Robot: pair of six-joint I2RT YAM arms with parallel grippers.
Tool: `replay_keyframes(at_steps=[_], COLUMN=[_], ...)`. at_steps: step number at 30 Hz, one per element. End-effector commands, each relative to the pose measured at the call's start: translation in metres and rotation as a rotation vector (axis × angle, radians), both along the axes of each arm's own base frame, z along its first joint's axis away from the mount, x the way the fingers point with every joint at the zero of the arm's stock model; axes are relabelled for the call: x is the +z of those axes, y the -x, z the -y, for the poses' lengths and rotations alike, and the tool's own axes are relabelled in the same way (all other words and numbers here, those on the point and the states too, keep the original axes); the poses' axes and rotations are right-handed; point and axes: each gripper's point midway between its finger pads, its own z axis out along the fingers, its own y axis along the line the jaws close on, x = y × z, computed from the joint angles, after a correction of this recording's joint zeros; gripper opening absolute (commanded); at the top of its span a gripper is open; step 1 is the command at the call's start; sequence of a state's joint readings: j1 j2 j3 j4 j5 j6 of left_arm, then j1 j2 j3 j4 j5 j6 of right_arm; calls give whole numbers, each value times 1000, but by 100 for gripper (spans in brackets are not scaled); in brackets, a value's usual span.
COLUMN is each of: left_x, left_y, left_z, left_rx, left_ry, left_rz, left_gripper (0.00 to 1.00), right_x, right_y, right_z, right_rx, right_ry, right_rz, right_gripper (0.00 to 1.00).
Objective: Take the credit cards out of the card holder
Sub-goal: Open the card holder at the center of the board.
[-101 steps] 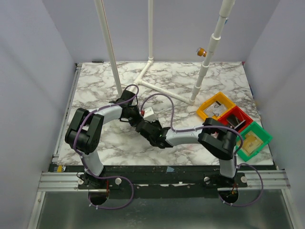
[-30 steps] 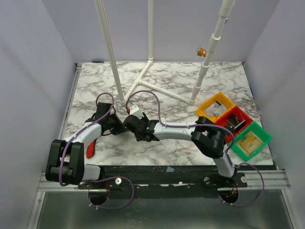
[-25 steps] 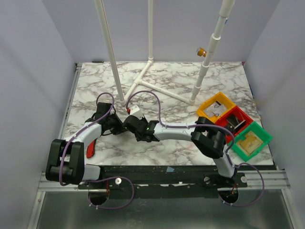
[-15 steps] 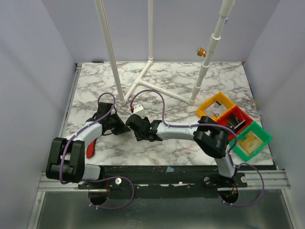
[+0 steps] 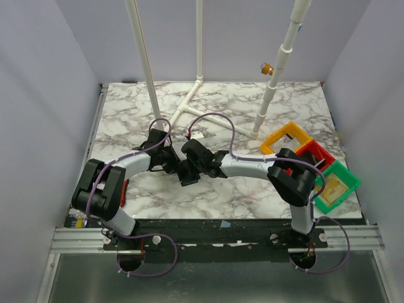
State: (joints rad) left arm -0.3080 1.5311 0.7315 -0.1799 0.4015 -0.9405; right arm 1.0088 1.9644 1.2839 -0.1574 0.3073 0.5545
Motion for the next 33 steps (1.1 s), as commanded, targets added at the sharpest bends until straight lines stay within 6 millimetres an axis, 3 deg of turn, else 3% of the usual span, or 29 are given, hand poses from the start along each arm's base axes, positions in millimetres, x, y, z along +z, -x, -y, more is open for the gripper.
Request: replay_keyframes(at_steps=[1,5,11,14,19,24,28,30,33], left_x=[-22,-38,-37,-26,9,36,37,34,31], left_y=[-2,6,7,3,-5,-8,-8,-7,-5], left_z=[7,0,-2,-2,-8,-16,-19,-18,-21], left_rx=[32,66,59,38,2,-19,-34,-35,-21], left_ry=[-24,-58,-70,-75,-114,-163,-182,-180,-191], left_rz=[-68,-108,-100,-59,52,127,132,128,118], left_gripper=[0,0,0,0,0,7,7,6,6], right_x=[-22,-17,5,21,51,70,64,58,54], right_y=[14,11,-2,-7,-13,-12,-10,-7,-1], right_z=[17,23,41,50,55,54,48,44,33], right_rx=[-1,-22,-83,-106,-121,-109,-62,-39,-8], right_ry=[30,2,-29,-53,-88,-118,-89,-62,-10], right_rz=[-96,-105,-74,-55,-17,-3,-14,-14,12], right_gripper=[1,1,1,1,1,1,1,10,39])
